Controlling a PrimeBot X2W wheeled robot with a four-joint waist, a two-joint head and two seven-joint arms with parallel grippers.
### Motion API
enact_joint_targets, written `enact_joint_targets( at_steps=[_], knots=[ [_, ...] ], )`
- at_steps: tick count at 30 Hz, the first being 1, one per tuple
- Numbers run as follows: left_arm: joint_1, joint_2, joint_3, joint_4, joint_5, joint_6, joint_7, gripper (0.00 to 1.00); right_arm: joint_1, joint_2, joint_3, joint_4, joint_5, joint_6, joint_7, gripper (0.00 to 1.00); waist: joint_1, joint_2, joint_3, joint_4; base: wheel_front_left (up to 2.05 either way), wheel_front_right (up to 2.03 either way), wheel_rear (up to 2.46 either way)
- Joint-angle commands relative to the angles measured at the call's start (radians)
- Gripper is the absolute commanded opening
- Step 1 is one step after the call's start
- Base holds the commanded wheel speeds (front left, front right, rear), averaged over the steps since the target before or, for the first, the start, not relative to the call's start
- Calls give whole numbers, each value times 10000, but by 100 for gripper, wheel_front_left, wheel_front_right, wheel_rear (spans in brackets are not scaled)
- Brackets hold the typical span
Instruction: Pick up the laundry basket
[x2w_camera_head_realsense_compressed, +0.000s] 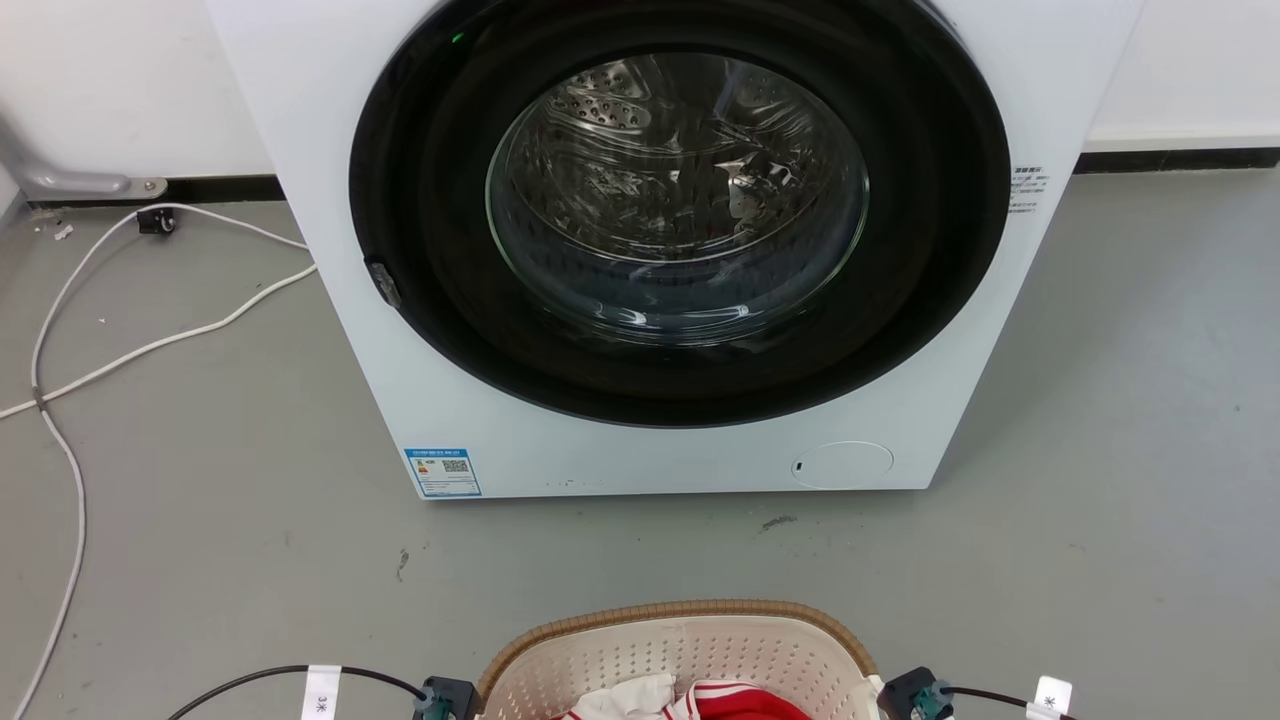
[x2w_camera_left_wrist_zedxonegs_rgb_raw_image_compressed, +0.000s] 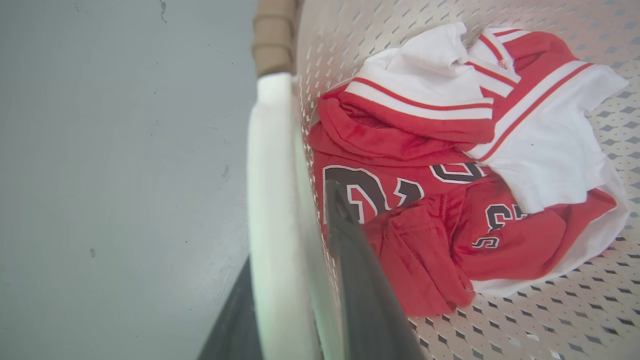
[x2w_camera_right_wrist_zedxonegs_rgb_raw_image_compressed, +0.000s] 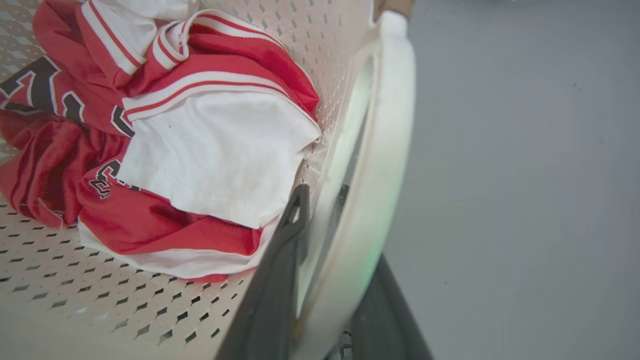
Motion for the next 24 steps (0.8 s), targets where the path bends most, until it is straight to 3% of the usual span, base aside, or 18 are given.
enact_joint_targets(
  at_steps=[1,24],
  knots=[
    [-131,124,-120,-23,58,-96,-47,0,-108,-121,88,24,16,-7,28,0,0,-1,-5,-3,0,0,0],
    [-153,170,-853,71,-627,-96,-217,0,-36,-140,365,32,290,-7,45,0,0,-1,-77,-22,0,0,0]
  ],
)
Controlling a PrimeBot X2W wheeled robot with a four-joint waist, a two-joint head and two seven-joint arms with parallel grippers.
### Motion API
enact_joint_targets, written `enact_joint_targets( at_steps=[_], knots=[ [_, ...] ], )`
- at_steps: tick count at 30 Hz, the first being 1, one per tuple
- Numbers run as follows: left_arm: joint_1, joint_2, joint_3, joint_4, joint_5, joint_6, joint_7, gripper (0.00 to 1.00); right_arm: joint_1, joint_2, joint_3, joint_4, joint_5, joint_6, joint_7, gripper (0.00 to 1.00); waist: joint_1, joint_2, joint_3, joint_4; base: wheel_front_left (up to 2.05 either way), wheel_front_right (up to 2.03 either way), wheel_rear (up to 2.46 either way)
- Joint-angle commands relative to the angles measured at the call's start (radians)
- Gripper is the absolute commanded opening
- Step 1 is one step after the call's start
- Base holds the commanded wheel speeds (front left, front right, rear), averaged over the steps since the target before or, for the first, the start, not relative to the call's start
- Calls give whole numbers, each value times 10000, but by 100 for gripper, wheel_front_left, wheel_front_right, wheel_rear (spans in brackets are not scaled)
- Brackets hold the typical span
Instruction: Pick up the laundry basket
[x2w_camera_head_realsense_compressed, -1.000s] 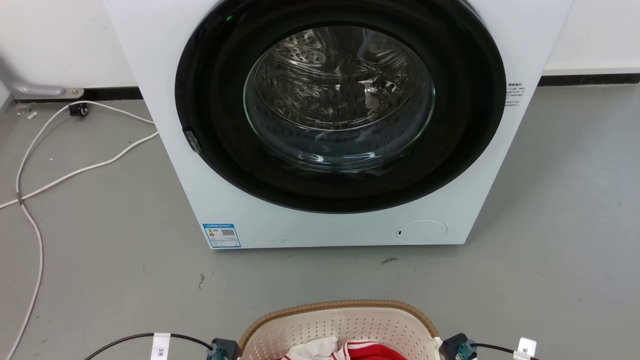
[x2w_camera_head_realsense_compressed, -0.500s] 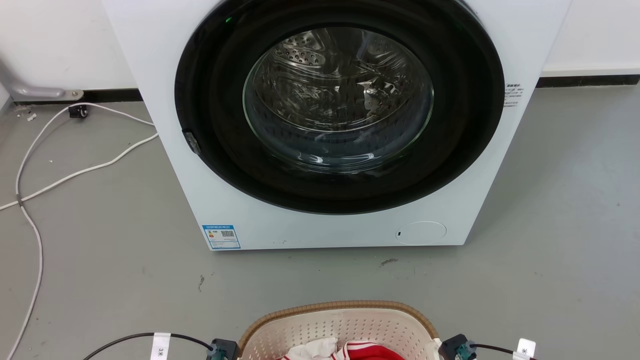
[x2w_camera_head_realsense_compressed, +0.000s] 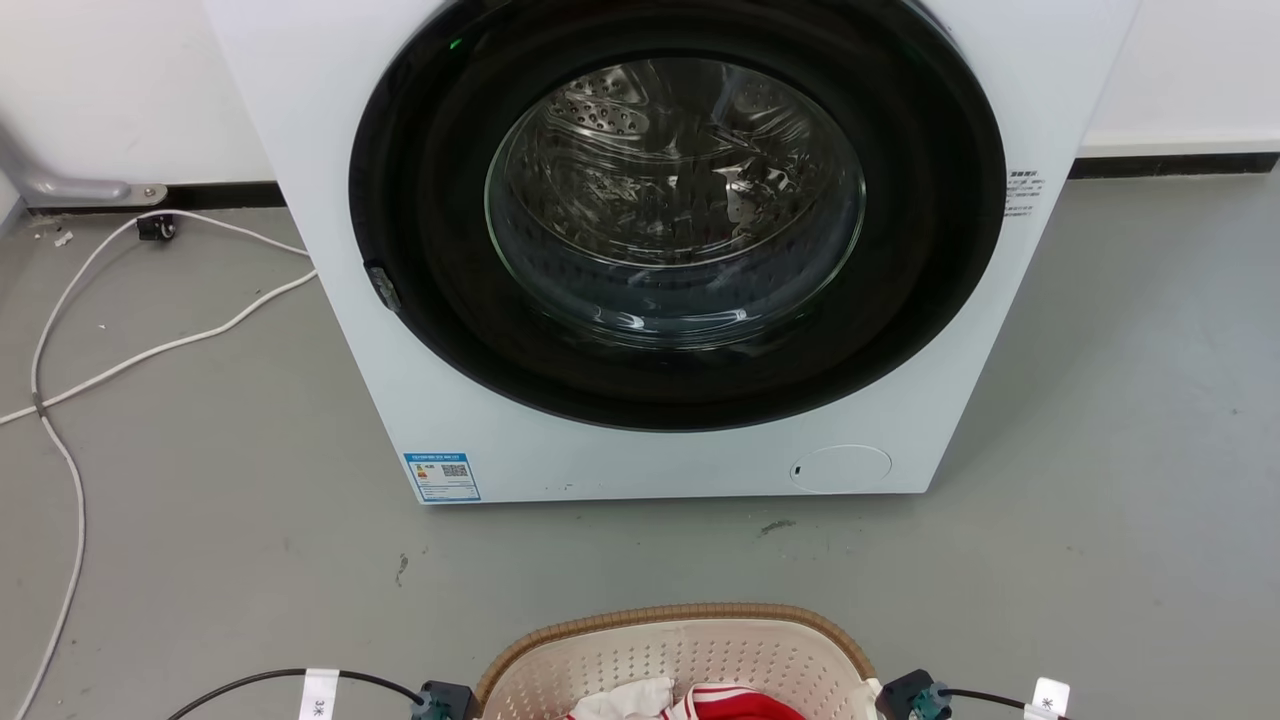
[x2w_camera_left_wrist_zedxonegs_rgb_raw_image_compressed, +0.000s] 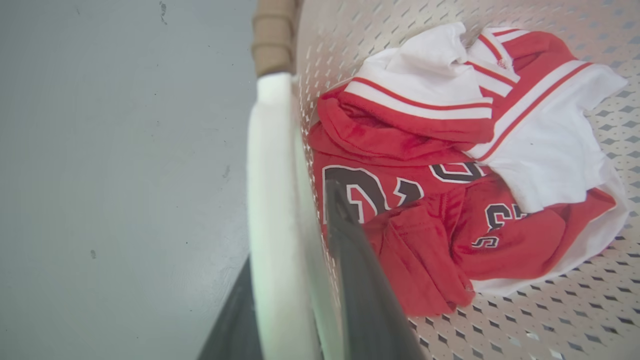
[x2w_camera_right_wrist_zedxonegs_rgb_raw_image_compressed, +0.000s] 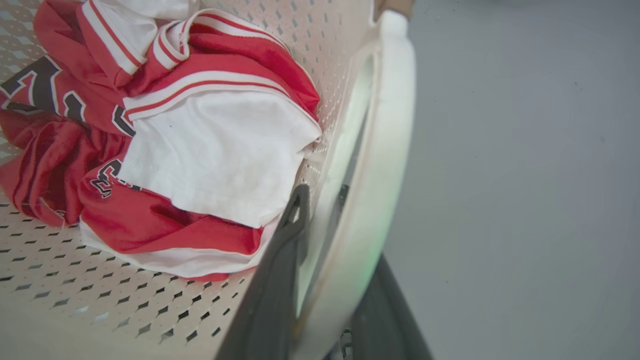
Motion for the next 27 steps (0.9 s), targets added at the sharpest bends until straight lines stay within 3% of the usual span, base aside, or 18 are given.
enact_joint_targets(
  at_steps=[1,27],
  knots=[
    [-124,79,-138,5,66,-96,-83,0,-34,-148,77,21,-41,-7,25,0,0,0,-7,5,0,0,0],
    [-156,109,-691,61,-486,-97,-168,0,13,-199,192,21,44,-7,49,0,0,0,-40,39,0,0,0]
  ],
)
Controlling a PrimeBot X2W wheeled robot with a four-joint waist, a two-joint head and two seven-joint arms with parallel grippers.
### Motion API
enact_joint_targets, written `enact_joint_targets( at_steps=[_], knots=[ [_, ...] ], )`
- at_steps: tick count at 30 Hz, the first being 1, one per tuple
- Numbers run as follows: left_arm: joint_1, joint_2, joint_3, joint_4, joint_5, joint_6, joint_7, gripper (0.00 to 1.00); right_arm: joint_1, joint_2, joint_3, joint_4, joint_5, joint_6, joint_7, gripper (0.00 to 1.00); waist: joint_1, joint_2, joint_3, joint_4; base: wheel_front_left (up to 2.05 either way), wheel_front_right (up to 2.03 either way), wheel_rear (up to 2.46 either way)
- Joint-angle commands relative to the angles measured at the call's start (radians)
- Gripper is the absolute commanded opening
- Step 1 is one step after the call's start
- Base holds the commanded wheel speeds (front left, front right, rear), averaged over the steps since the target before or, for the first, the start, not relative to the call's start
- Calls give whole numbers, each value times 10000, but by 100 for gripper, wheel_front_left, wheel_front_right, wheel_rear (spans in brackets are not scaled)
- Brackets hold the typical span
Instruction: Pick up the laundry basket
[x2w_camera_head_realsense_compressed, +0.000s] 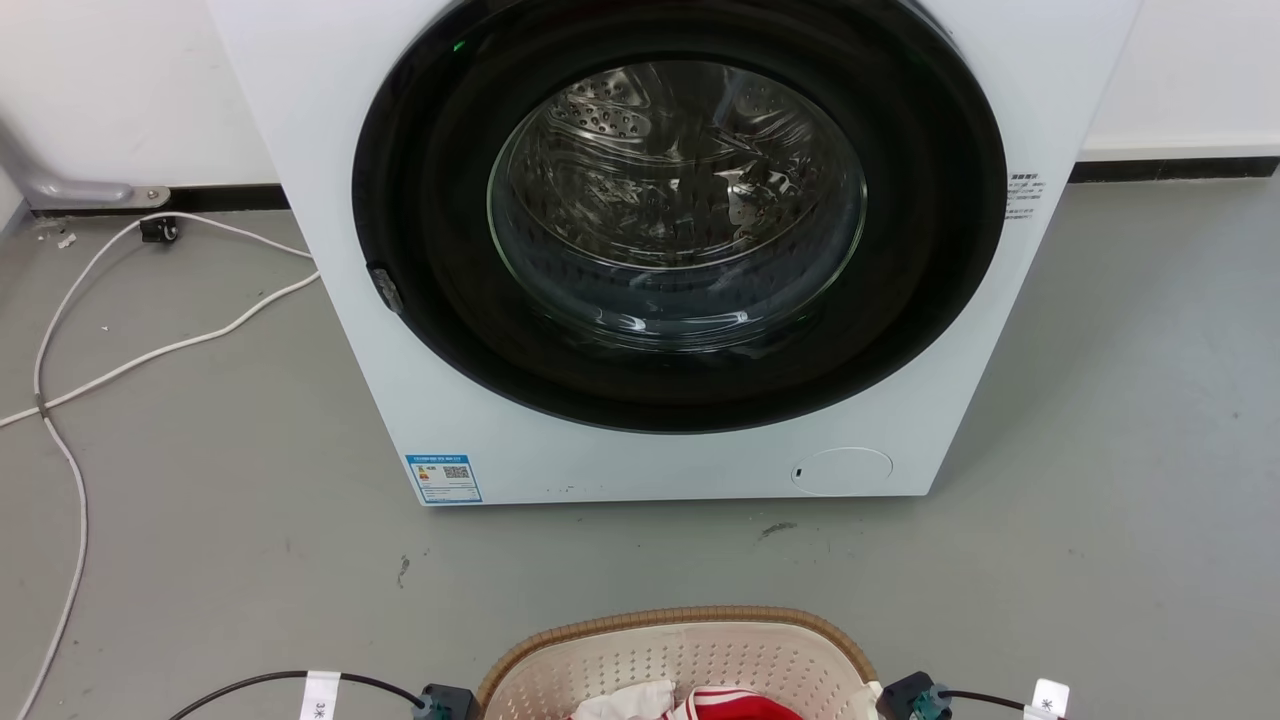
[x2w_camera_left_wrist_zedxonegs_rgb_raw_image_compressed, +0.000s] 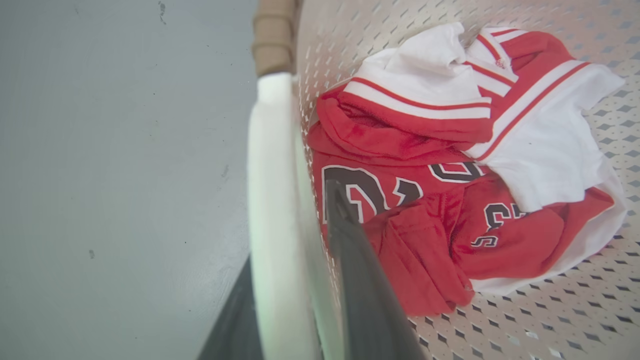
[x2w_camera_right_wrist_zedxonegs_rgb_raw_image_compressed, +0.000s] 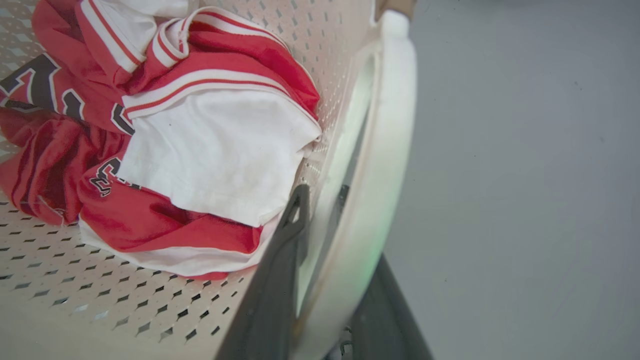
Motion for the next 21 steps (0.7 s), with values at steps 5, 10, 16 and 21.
enact_joint_targets(
  at_steps=[5,10,16,21],
  knots=[
    [-138,93,-209,12,-8,-97,-94,0,5,-161,85,19,-19,-7,-3,0,0,-1,9,-4,0,0,0],
    [-136,98,-294,16,-72,-97,-114,0,20,-155,113,19,-10,-7,-12,0,0,-1,5,-22,0,0,0],
    [-173,95,-387,22,-156,-97,-121,0,12,-153,128,18,6,-7,-4,0,0,-1,18,-21,0,0,0],
    [-172,101,-455,25,-239,-97,-123,0,33,-169,123,18,13,-7,20,0,0,-1,13,-19,0,0,0]
  ],
)
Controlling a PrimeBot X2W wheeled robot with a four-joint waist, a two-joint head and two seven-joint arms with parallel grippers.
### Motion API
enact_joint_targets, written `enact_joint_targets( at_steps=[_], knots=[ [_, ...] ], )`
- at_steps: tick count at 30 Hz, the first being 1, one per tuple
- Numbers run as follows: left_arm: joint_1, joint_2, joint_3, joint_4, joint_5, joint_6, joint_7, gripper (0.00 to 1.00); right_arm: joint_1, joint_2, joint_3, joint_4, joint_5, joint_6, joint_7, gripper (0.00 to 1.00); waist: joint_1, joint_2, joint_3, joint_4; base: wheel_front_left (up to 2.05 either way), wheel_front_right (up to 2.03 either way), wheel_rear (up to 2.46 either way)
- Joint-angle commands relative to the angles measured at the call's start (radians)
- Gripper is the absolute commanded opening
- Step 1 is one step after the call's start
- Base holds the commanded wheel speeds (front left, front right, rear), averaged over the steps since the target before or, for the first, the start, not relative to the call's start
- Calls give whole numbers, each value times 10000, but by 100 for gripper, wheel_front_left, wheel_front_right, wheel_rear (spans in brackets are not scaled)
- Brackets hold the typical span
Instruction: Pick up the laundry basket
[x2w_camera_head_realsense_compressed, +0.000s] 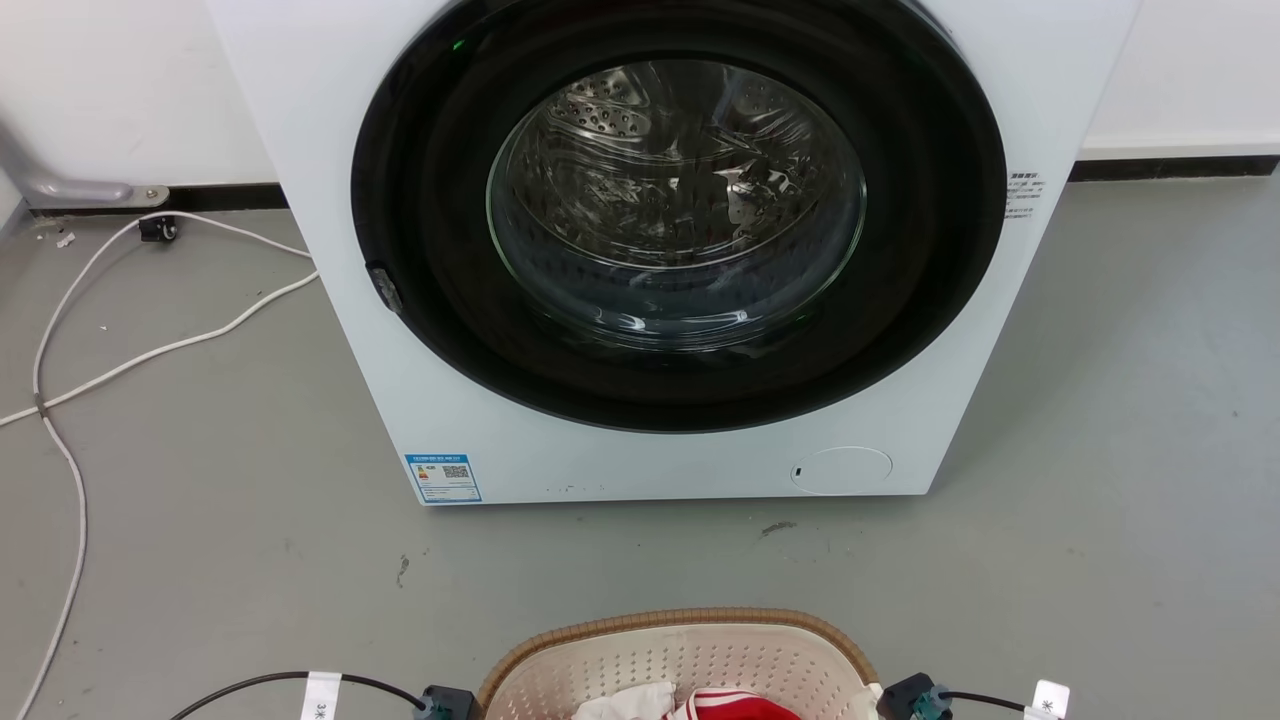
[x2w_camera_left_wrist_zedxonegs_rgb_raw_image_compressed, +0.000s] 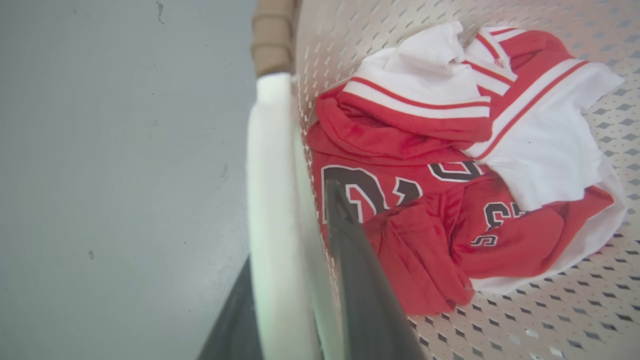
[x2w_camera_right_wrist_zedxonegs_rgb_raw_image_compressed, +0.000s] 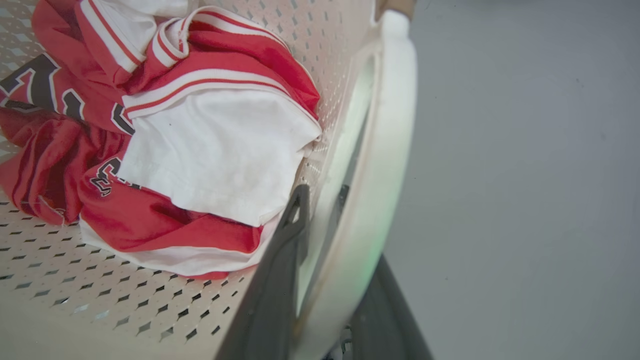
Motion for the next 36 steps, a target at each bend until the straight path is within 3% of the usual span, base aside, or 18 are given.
enact_joint_targets(
  at_steps=[1,36],
  knots=[
    [-154,86,-122,2,25,-97,-71,0,20,-166,68,16,-56,-7,12,0,0,-1,-1,0,0,0,0],
    [-100,119,-550,8,-356,-98,-118,0,56,-137,205,15,166,-7,34,0,0,-1,-40,-15,0,0,0]
  ],
)
